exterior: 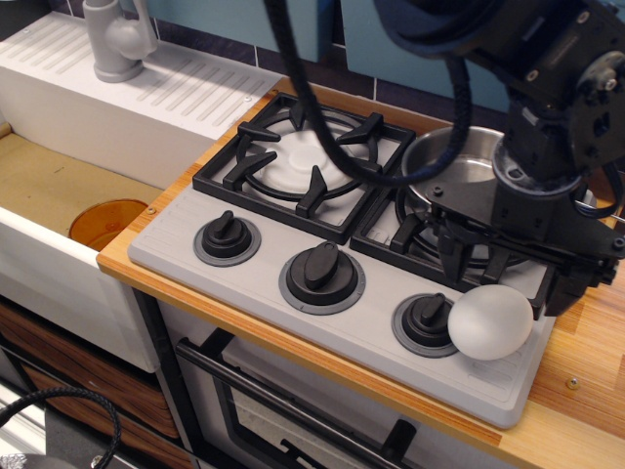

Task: Put egg in pot or pan an put pot or pan on stove

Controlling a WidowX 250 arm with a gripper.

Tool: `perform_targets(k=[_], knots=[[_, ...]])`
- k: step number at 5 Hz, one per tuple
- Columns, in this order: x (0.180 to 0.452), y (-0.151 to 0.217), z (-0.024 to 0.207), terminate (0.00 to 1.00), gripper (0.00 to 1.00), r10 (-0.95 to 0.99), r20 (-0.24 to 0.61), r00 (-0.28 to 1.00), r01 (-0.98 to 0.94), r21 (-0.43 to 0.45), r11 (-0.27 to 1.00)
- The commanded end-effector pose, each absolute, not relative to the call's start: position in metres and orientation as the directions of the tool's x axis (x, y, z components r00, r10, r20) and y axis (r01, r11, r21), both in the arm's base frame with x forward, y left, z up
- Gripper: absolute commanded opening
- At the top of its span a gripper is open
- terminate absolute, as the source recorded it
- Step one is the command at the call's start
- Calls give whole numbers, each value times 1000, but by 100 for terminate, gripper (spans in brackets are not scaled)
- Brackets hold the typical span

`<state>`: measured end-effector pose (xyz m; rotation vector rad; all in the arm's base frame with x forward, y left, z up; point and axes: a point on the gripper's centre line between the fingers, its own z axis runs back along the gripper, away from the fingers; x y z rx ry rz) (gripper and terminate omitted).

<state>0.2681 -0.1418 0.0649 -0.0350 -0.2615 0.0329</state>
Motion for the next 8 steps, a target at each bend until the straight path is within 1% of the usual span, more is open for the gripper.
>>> perform_targets(k=[1, 2, 3, 6, 8], knots=[[266, -153, 63, 0, 100, 48, 295, 954, -36, -46, 998], [269, -152, 54, 0, 100, 36, 334, 942, -21, -49, 999], [272, -146, 50, 0, 100, 18, 355, 935, -5, -39, 999], [276, -145, 38, 0, 100, 24, 359, 933, -5, -53, 999], [271, -149, 33, 0, 100, 38, 353, 935, -18, -58, 998]])
